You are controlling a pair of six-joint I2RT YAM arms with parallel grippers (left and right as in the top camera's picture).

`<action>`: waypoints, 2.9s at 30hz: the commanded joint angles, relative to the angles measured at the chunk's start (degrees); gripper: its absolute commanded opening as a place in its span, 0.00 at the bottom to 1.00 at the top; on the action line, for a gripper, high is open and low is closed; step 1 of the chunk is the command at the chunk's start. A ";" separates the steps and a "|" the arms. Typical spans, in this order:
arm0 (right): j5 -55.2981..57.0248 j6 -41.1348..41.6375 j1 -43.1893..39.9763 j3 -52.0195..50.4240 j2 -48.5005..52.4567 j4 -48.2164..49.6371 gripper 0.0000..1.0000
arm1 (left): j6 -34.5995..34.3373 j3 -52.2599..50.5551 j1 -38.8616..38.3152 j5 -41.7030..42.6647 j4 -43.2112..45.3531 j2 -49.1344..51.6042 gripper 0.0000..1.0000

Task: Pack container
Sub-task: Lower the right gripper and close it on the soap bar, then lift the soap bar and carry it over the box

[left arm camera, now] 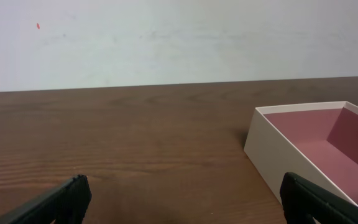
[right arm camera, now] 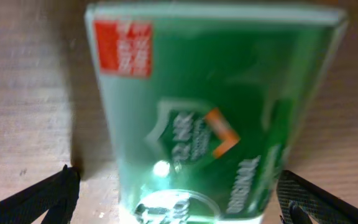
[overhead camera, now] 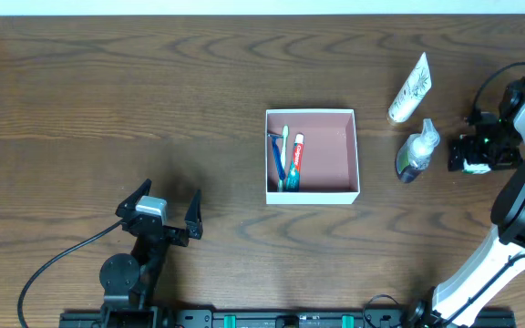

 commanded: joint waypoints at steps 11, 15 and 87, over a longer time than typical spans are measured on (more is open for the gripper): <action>-1.62 -0.81 -0.59 0.00 0.15 4.92 0.99 | -0.31 -1.03 0.24 0.37 -1.92 -0.37 0.98; -2.51 -0.81 -0.59 0.00 0.15 5.99 0.99 | -0.31 -1.03 0.24 0.37 -1.95 -0.37 0.98; -13.86 24.92 40.06 63.95 -4.59 -38.75 0.31 | -0.31 -1.03 0.24 0.37 -1.92 -0.37 0.98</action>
